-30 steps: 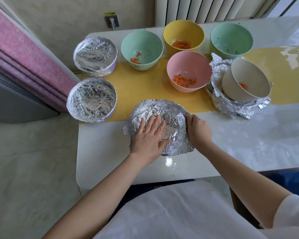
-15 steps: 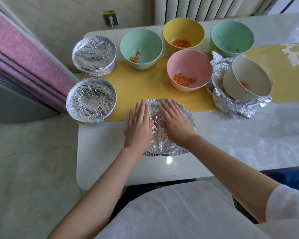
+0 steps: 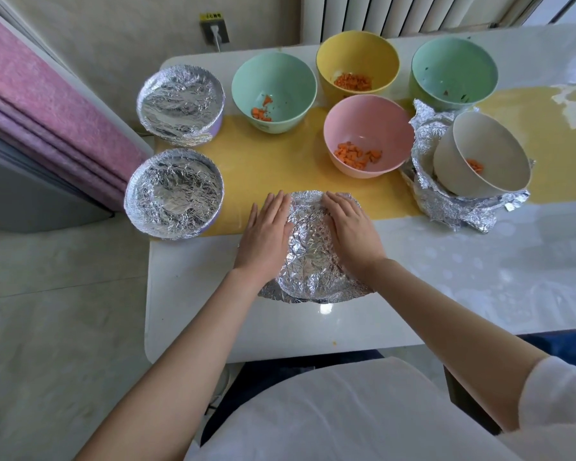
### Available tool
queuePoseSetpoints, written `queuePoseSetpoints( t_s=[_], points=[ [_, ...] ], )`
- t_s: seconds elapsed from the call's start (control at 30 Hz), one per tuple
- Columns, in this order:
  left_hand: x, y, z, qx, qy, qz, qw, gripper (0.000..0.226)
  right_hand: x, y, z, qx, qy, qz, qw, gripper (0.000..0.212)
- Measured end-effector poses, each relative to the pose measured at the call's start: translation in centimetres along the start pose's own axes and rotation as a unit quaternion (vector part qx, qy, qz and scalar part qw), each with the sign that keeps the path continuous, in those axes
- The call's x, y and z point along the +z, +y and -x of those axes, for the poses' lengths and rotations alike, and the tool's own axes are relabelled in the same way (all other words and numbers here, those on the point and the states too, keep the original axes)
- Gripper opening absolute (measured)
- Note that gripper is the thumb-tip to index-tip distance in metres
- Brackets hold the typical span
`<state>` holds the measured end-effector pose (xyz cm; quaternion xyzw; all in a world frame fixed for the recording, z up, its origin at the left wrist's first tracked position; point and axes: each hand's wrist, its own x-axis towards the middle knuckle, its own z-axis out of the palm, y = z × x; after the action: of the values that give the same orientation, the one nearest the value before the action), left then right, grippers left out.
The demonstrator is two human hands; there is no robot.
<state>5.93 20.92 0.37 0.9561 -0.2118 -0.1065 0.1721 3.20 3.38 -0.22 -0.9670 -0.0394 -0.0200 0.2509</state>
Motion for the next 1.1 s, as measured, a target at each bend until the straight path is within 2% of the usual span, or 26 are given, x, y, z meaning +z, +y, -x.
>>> queuePoseSetpoints(
  t_s=[0.17, 0.3, 0.4, 0.57, 0.73, 0.83, 0.93, 1.0, 1.1],
  points=[
    [0.3, -0.4, -0.2, -0.034, 0.071, 0.189, 0.979, 0.042, 0.2, 0.1, 0.1, 0.084, -0.002, -0.138, 0.987, 0.035],
    [0.5, -0.4, -0.1, -0.094, 0.113, 0.334, 0.931, 0.036, 0.2, -0.1, 0.3, 0.188, 0.019, -0.234, 0.954, 0.034],
    [0.4, -0.2, 0.1, -0.132, 0.121, 0.419, 0.890, 0.033, 0.6, 0.2, 0.4, 0.220, 0.031, -0.264, 0.939, 0.031],
    [1.2, -0.8, -0.1, -0.179, 0.100, 0.494, 0.845, 0.033, 1.0, 0.3, 0.4, 0.225, 0.040, -0.292, 0.929, 0.026],
    [1.4, -0.6, -0.2, -0.193, 0.089, 0.522, 0.826, 0.035, 1.1, 0.3, 0.5, 0.232, 0.035, -0.304, 0.923, 0.031],
    [1.3, -0.7, -0.2, -0.192, 0.079, 0.515, 0.832, 0.037, 0.9, 0.2, 0.4, 0.229, 0.025, -0.302, 0.925, 0.025],
    [1.3, -0.8, 0.1, -0.196, 0.087, 0.477, 0.853, 0.039, 1.1, 0.5, 0.6, 0.206, 0.021, -0.261, 0.943, 0.037],
    [1.2, -0.6, 0.3, -0.182, 0.117, 0.436, 0.873, 0.039, 0.9, 0.5, 0.7, 0.165, 0.057, -0.221, 0.959, 0.040],
    [0.7, -1.0, -0.2, -0.095, 0.153, 0.356, 0.917, 0.037, 0.1, 0.3, -0.2, 0.059, 0.089, -0.151, 0.983, 0.038]
  ],
)
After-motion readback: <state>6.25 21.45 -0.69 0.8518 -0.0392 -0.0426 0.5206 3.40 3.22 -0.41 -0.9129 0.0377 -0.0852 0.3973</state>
